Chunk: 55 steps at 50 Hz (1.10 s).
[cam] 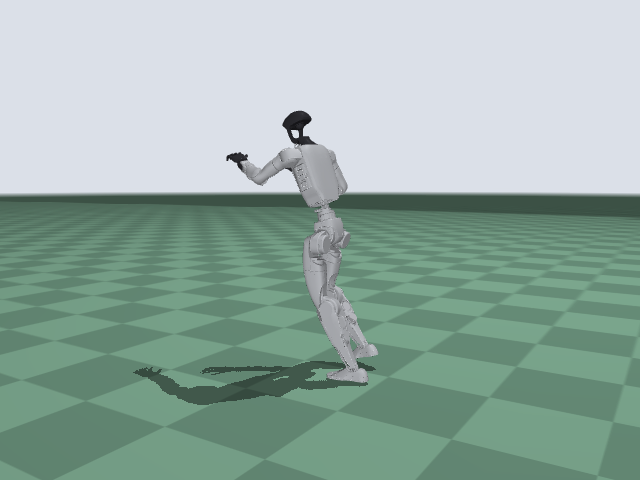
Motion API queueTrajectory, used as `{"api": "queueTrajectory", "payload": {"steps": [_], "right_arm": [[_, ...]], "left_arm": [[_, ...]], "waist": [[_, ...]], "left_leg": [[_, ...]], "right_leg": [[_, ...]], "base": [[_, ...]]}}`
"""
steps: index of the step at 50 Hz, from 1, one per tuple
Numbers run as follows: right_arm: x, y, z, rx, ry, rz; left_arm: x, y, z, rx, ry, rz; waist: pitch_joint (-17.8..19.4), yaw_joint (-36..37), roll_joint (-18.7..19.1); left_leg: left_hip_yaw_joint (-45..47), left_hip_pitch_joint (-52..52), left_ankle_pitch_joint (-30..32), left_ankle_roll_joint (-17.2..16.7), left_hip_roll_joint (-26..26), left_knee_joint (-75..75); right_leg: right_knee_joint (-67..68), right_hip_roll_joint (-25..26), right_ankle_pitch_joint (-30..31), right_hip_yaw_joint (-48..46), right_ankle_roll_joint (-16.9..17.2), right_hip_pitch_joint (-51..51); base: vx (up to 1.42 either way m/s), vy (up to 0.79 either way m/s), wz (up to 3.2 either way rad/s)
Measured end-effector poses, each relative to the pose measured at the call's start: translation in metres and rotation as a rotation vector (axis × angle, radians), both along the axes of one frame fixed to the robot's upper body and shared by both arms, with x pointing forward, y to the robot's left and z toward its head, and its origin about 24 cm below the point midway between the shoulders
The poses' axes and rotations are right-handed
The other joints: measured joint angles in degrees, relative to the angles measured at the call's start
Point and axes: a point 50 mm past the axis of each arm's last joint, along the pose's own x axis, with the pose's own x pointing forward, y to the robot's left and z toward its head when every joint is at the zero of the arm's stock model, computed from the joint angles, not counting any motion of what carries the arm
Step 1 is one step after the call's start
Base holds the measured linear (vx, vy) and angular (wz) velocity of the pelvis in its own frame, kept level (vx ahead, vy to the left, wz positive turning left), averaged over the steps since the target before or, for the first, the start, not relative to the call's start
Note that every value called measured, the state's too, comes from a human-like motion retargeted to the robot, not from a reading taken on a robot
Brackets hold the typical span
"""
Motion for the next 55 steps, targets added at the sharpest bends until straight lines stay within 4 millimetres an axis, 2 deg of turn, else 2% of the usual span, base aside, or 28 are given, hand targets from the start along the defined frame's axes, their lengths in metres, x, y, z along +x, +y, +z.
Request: {"api": "queueTrajectory", "payload": {"steps": [3, 5, 7, 8, 10, 12, 13, 15, 16, 17, 19, 22, 25, 27, 29, 31, 33, 35, 37, 40, 42, 45, 47, 48, 50, 52, 53, 55], "right_arm": [[-0.014, 0.012, -0.020, 0.005, 0.128, 0.140], [-0.017, 0.026, -0.020, -0.011, 0.123, 0.219], [-0.020, 0.040, -0.010, -0.011, 0.032, 0.277], [-0.020, 0.045, 0.000, 0.003, -0.037, 0.294], [-0.017, 0.057, 0.029, 0.034, -0.209, 0.298], [-0.004, 0.077, 0.068, 0.051, -0.361, 0.264], [0.006, 0.092, 0.088, 0.047, -0.404, 0.233], [0.032, 0.124, 0.119, 0.021, -0.415, 0.143], [0.051, 0.136, 0.127, -0.005, -0.383, 0.070], [0.070, 0.146, 0.134, -0.037, -0.350, -0.009], [0.113, 0.152, 0.136, -0.117, -0.260, -0.191], [0.172, 0.128, 0.120, -0.234, -0.092, -0.451], [0.206, 0.084, 0.101, -0.321, 0.067, -0.628], [0.210, 0.062, 0.100, -0.317, 0.090, -0.657], [0.198, 0.052, 0.112, -0.222, 0.033, -0.600], [0.171, 0.049, 0.127, -0.065, -0.061, -0.460], [0.132, 0.041, 0.123, 0.078, -0.144, -0.295], [0.090, 0.025, 0.094, 0.154, -0.174, -0.163], [0.054, 0.013, 0.050, 0.147, -0.127, -0.066], [0.012, 0.006, 0.001, 0.092, 0.008, 0.026], [0.002, 0.004, -0.017, 0.079, 0.085, 0.043], [0.002, 0.012, -0.027, 0.074, 0.113, 0.067], [0.005, 0.026, -0.023, 0.061, 0.054, 0.112], [0.006, 0.032, -0.015, 0.066, 0.000, 0.126], [0.011, 0.041, 0.009, 0.107, -0.132, 0.117], [0.025, 0.043, 0.039, 0.170, -0.220, 0.068], [0.036, 0.045, 0.052, 0.208, -0.222, 0.046], [0.068, 0.049, 0.067, 0.265, -0.140, -0.006]], "left_arm": [[0.041, 0.040, 0.001, 0.103, 0.129, 0.284], [0.052, 0.075, 0.000, 0.231, 0.235, 0.473], [0.053, 0.100, 0.001, 0.328, 0.322, 0.579], [0.050, 0.108, 0.007, 0.336, 0.325, 0.597], [0.037, 0.114, 0.026, 0.272, 0.211, 0.553], [0.015, 0.109, 0.028, 0.150, 0.064, 0.422], [-0.001, 0.106, 0.020, 0.079, -0.004, 0.336], [-0.039, 0.101, -0.016, -0.041, -0.084, 0.165], [-0.055, 0.097, -0.042, -0.080, -0.070, 0.070], [-0.073, 0.095, -0.067, -0.122, -0.045, -0.010], [-0.103, 0.093, -0.119, -0.221, 0.095, -0.159], [-0.137, 0.098, -0.189, -0.463, 0.407, -0.303], [-0.157, 0.102, -0.226, -0.641, 0.633, -0.367], [-0.159, 0.096, -0.221, -0.624, 0.621, -0.406], [-0.151, 0.085, -0.193, -0.538, 0.465, -0.423], [-0.138, 0.071, -0.153, -0.446, 0.245, -0.431], [-0.121, 0.056, -0.110, -0.369, 0.072, -0.443], [-0.100, 0.044, -0.076, -0.314, -0.018, -0.424], [-0.071, 0.040, -0.055, -0.290, -0.033, -0.333], [-0.018, 0.043, -0.034, -0.286, 0.014, -0.100], [0.020, 0.048, -0.021, -0.238, 0.079, 0.084], [0.053, 0.062, -0.004, 0.042, 0.228, 0.361], [0.059, 0.068, -0.001, 0.305, 0.354, 0.491], [0.057, 0.071, 0.005, 0.375, 0.370, 0.534], [0.049, 0.070, 0.030, 0.327, 0.274, 0.531], [0.032, 0.049, 0.054, 0.077, 0.094, 0.303], [0.020, 0.034, 0.056, -0.033, 0.026, 0.154], [-0.008, 0.006, 0.040, -0.162, -0.050, -0.123]], "waist": [[1.3, -12.2, 1.1], [3.1, -17.7, -1.1], [4.2, -18.2, -3.7], [4.7, -17.0, -4.8], [5.3, -12.5, -5.0], [4.8, -7.2, -3.7], [3.8, -4.7, -3.2], [0.9, 0.0, -3.3], [-0.6, 2.7, -4.3], [-2.1, 5.8, -5.5], [-3.8, 13.3, -9.0], [-3.4, 26.2, -12.6], [-1.0, 34.5, -9.4], [0.3, 34.7, -5.3], [1.9, 32.0, -2.5], [3.4, 27.7, -2.6], [3.8, 23.5, -4.4], [2.6, 19.4, -5.2], [0.3, 13.6, -3.2], [-1.9, 1.8, 1.9], [-1.4, -5.8, 2.6], [1.0, -13.6, -1.2], [1.5, -15.1, -4.2], [1.4, -14.9, -5.2], [1.6, -12.1, -4.7], [2.0, -6.5, -2.6], [2.0, -3.8, -2.4], [0.6, 0.7, -2.8]], "left_leg": [[-3.4, 8.2, 10.5, -1.8, 0.8, -6.3], [-4.8, 15.1, 15.1, -0.1, 0.0, -8.3], [-4.3, 19.1, 16.1, 4.3, -1.6, -3.5], [-3.2, 19.4, 15.2, 6.3, -2.7, 2.1], [0.2, 15.8, 10.8, 8.5, -3.6, 18.2], [3.2, 8.8, 5.0, 9.7, -3.2, 34.1], [4.8, 4.9, 2.4, 10.2, -2.9, 40.1], [8.7, -3.5, -1.3, 11.5, -1.6, 47.4], [10.8, -7.1, -2.0, 12.1, -1.2, 47.2], [12.9, -10.4, -2.5, 12.5, -0.9, 45.9], [17.6, -14.3, -1.7, 12.0, -1.5, 36.6], [23.9, -13.9, 2.5, 7.8, -3.0, 11.9], [27.1, -10.2, 3.3, 0.8, -1.4, -10.0], [25.2, -9.6, 3.5, -0.7, 0.3, -11.1], [21.1, -9.9, 1.8, 1.8, 1.0, -3.1], [17.4, -11.2, -4.8, 6.1, -0.6, 8.3], [15.1, -11.3, -10.0, 8.2, -3.1, 14.8], [13.4, -8.5, -11.1, 6.8, -4.5, 13.8], [10.8, -4.1, -8.2, 4.0, -4.2, 8.5], [5.0, 2.4, 0.4, 0.3, -2.5, 0.9], [1.1, 7.9, 7.6, -0.9, -2.6, -3.4], [-5.8, 17.5, 15.4, 1.5, -4.0, -5.8], [-8.7, 19.2, 16.0, 4.4, -5.8, 2.8], [-8.2, 18.0, 14.9, 5.1, -6.6, 10.3], [-3.5, 13.0, 10.1, 6.5, -5.2, 27.5], [1.8, 6.2, 3.5, 8.3, -1.2, 42.8], [3.5, 2.8, 0.9, 9.7, -0.1, 48.3], [5.5, -5.0, -2.4, 11.9, 0.9, 54.3]], "right_leg": [[-29.4, -0.2, 4.9, -2.5, 3.3, 3.8], [-41.5, -1.9, 5.6, -2.7, 6.8, 5.8], [-43.1, -3.7, 7.3, -3.6, 8.8, 6.7], [-41.4, -4.4, 8.5, -3.8, 8.5, 7.3], [-33.9, -3.9, 5.9, -1.8, 5.7, 7.2], [-24.7, -2.0, -1.4, 1.7, 2.7, 6.1], [-21.6, -1.5, -4.0, 3.2, 2.2, 5.9], [-20.4, -1.7, -5.7, 4.9, 2.4, 7.1], [-22.5, -2.2, -4.5, 5.6, 3.0, 8.8], [-24.9, -2.8, -2.7, 6.5, 3.5, 10.6], [-30.4, -4.3, 3.0, 9.2, 4.3, 14.6], [-37.4, -5.9, 13.7, 13.8, 5.7, 21.2], [-40.7, -4.2, 21.5, 16.1, 6.2, 30.9], [-34.9, -2.5, 21.4, 14.7, 5.2, 35.2], [-19.8, -3.0, 16.2, 9.4, 3.5, 34.0], [-1.6, -6.4, 8.5, 4.9, 1.4, 28.2], [11.4, -8.4, 2.0, 4.9, 0.2, 20.6], [15.6, -6.9, -2.0, 6.0, 0.3, 13.4], [10.5, -4.4, -3.4, 3.3, 0.6, 8.3], [-8.7, -1.6, -0.3, -5.4, 1.6, 5.8], [-25.7, -1.1, 4.0, -9.3, 3.5, 7.2], [-42.4, -2.3, 4.8, -9.4, 7.3, 9.0], [-43.0, -4.1, 5.6, -6.2, 8.4, 9.1], [-41.1, -4.9, 7.2, -4.8, 8.0, 9.0], [-32.6, -4.7, 5.7, -2.8, 5.3, 8.0], [-21.1, -3.3, -2.6, -0.9, 3.2, 5.8], [-17.3, -3.2, -5.8, 0.0, 3.0, 5.7], [-15.7, -3.4, -8.2, 0.7, 3.9, 7.2]], "base": [[1.33, -0.33, 1.38], [1.36, -0.43, 0.47], [1.34, -0.42, -0.69], [1.30, -0.36, -1.38], [1.26, -0.27, -1.82], [1.24, -0.15, -1.82], [1.26, -0.08, -1.44], [1.28, -0.03, -0.98], [1.31, 0.02, -0.74], [1.33, 0.05, -0.79], [1.34, 0.12, -1.15], [1.36, 0.28, -1.50], [1.37, 0.47, -0.60], [1.33, 0.52, 0.74], [1.26, 0.45, 1.42], [1.20, 0.34, 1.66], [1.20, 0.22, 1.52], [1.25, 0.14, 1.36], [1.29, 0.09, 1.55], [1.30, -0.03, 1.98], [1.31, -0.22, 1.88], [1.34, -0.37, 1.00], [1.33, -0.39, 0.07], [1.28, -0.34, -0.41], [1.23, -0.28, -0.88], [1.18, -0.22, -1.13], [1.17, -0.20, -0.87], [1.16, -0.17, -0.45]]}}
